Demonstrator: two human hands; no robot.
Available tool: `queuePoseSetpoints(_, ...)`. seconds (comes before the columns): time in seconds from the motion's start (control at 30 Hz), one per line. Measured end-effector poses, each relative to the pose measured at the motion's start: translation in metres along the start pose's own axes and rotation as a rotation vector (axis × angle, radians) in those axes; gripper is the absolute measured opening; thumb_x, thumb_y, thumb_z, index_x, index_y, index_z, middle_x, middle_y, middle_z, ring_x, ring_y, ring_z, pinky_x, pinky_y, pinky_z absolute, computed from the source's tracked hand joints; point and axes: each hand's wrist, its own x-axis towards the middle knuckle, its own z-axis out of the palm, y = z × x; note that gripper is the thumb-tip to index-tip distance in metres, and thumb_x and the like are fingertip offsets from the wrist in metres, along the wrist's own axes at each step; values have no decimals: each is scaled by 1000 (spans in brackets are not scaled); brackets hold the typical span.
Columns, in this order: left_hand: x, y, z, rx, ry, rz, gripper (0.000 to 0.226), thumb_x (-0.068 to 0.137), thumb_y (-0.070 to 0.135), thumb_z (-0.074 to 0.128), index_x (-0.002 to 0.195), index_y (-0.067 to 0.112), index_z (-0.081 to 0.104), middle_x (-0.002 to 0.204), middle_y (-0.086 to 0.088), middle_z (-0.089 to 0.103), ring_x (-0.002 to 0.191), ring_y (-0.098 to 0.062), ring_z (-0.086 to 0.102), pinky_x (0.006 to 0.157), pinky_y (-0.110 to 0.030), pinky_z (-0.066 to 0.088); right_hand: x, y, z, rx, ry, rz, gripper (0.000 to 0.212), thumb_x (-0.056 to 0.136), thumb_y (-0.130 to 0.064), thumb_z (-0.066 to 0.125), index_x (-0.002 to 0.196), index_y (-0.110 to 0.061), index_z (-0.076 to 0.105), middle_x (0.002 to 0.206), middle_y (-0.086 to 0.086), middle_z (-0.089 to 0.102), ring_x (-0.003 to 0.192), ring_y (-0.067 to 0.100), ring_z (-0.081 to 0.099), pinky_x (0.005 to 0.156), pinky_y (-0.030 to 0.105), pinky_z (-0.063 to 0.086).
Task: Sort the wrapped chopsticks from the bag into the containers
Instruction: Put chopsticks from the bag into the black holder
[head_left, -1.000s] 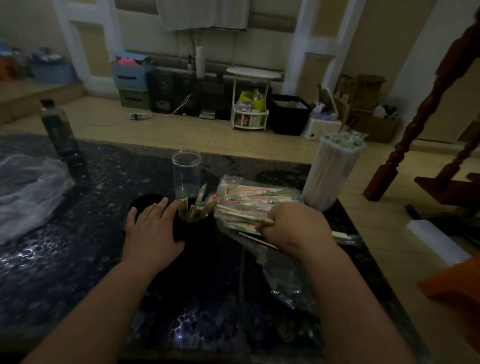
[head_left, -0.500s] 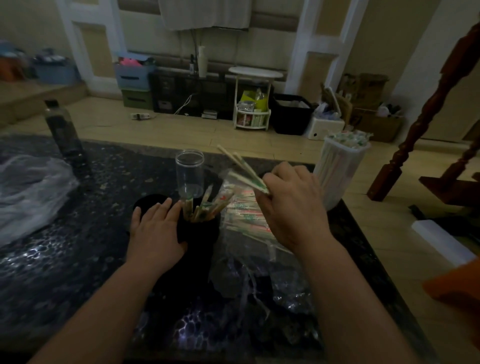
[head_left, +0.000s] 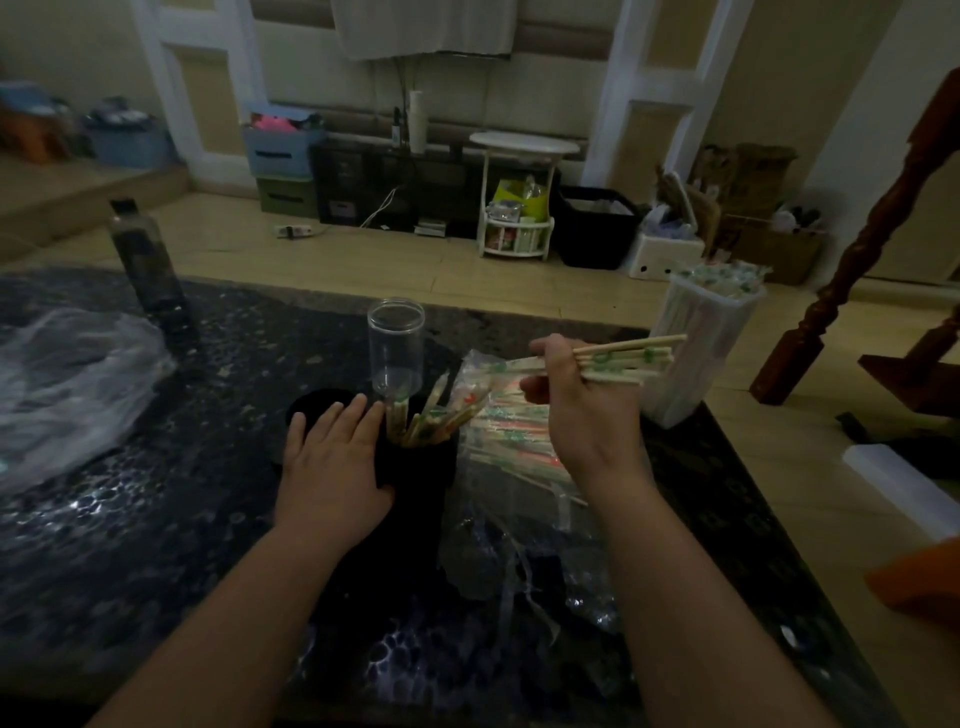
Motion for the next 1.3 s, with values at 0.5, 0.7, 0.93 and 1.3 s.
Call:
queuePoseSetpoints(0.5, -2, 1, -3, -42, -16, 25, 85, 84, 41, 58, 155, 27, 13, 163, 7, 8, 150, -14, 6, 120, -45, -5, 2, 28, 40, -519, -391, 106, 28, 99, -29, 55, 87, -8, 70, 97, 11, 70, 92, 19, 61, 71, 28, 38)
queuePoseSetpoints(0.7, -2, -1, -2, -49, -10, 33, 87, 85, 42, 59, 156, 28, 10, 163, 7, 9, 149, -15, 7, 121, -45, -5, -7, 22, 50, -44, -136, 108, 10, 89, -11, 64, 80, -9, 60, 69, 4, 60, 60, 10, 52, 56, 27, 41)
queuePoseSetpoints(0.93, 0, -2, -1, -51, -5, 34, 88, 85, 44, 59, 155, 29, 9, 163, 8, 9, 150, -15, 7, 120, -46, -6, -7, 31, 57, -125, -209, 129, 18, 80, -15, 63, 64, -22, 64, 66, 2, 65, 66, 22, 62, 67, 48, 54)
queuePoseSetpoints(1.3, 1, -5, 3, -43, 14, 43, 100, 76, 75, 55, 155, 32, 12, 163, 9, 12, 149, -14, 9, 120, -48, -5, -7, 34, 42, -113, -156, 96, 19, 86, -20, 72, 104, -26, 68, 96, 0, 69, 85, 18, 67, 80, 46, 57)
